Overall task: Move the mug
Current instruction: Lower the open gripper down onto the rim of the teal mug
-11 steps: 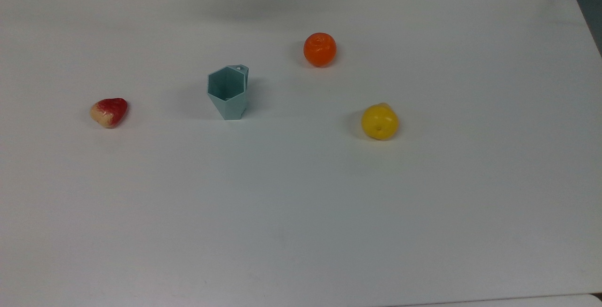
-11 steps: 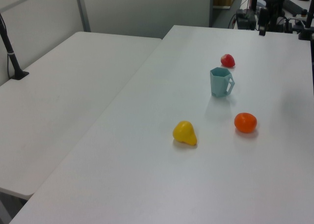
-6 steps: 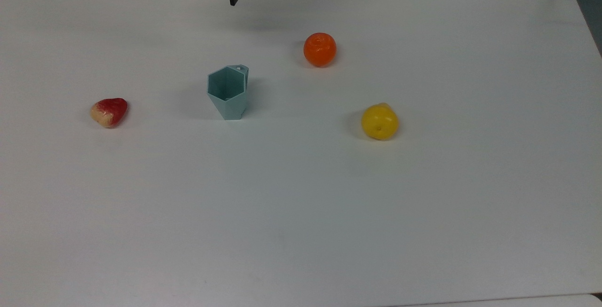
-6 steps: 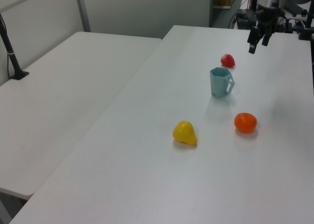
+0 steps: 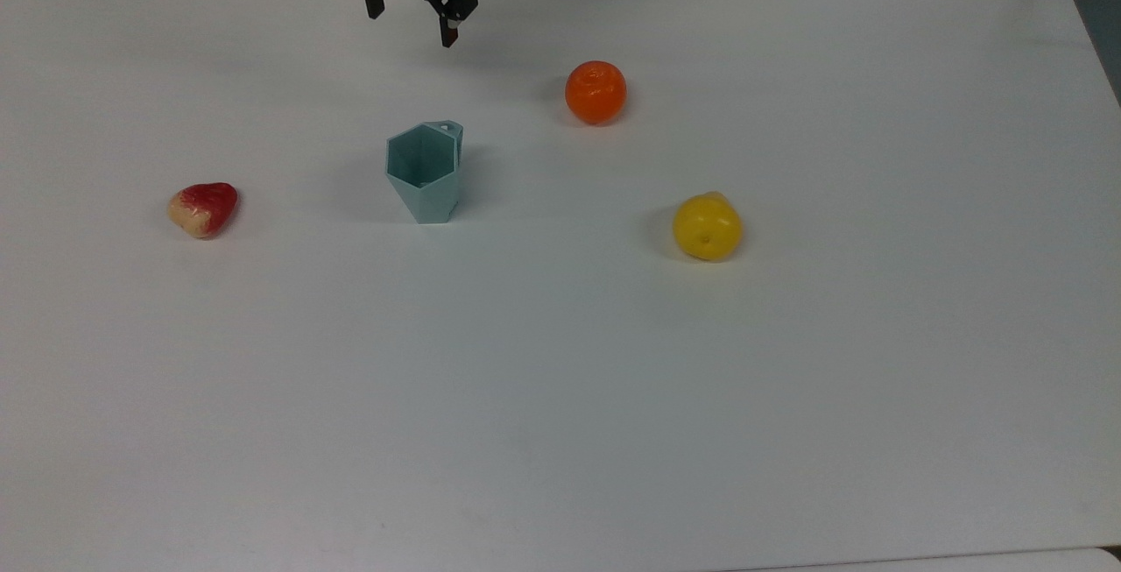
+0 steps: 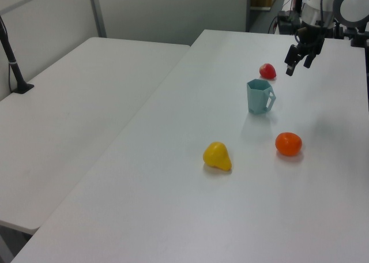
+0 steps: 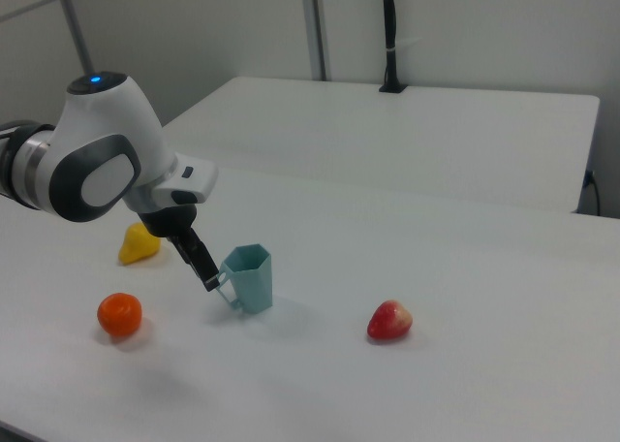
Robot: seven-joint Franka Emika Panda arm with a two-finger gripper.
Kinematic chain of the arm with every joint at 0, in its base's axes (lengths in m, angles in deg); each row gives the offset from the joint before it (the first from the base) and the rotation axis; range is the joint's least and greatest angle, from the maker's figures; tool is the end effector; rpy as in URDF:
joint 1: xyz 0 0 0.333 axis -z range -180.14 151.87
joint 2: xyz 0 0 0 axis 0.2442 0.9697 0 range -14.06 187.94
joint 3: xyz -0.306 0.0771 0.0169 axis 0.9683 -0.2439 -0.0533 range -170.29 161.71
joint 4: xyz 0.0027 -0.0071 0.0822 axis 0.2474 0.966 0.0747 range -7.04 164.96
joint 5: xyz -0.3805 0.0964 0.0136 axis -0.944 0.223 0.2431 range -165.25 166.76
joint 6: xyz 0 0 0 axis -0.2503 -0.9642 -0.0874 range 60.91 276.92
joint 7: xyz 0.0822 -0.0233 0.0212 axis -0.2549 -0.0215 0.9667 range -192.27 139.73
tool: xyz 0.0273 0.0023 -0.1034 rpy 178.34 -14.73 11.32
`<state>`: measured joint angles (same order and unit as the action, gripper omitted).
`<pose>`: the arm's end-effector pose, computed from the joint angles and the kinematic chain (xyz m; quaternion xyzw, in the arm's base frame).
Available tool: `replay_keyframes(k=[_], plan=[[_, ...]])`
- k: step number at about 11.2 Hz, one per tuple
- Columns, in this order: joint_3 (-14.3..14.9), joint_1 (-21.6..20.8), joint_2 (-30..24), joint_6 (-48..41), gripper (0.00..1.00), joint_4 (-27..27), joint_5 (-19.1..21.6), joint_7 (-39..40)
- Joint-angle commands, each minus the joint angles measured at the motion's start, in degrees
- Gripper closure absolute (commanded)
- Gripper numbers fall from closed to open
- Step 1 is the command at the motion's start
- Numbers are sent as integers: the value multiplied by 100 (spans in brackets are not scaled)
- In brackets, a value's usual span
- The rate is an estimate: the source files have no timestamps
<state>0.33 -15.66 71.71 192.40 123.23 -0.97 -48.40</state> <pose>0.4792 -0.0280 0.4576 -0.9730 0.2085 -0.0983 0.0148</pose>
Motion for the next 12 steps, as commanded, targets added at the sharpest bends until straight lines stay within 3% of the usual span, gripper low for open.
replay_keyframes(k=[1, 3, 7, 9, 10, 12], plan=[[-14, -93, 265, 556, 0, 65, -117, -712], [-5, -400, 870, 1064, 0, 12, -178, -853], [-5, -542, 1671, 1795, 1, -190, -1170, -2012], [-5, -542, 1761, 1840, 1, -270, -1321, -2155], [-5, -542, 1778, 1840, 6, -278, -1373, -2155], [-5, -516, 1866, 1840, 49, -436, -1523, -2155]])
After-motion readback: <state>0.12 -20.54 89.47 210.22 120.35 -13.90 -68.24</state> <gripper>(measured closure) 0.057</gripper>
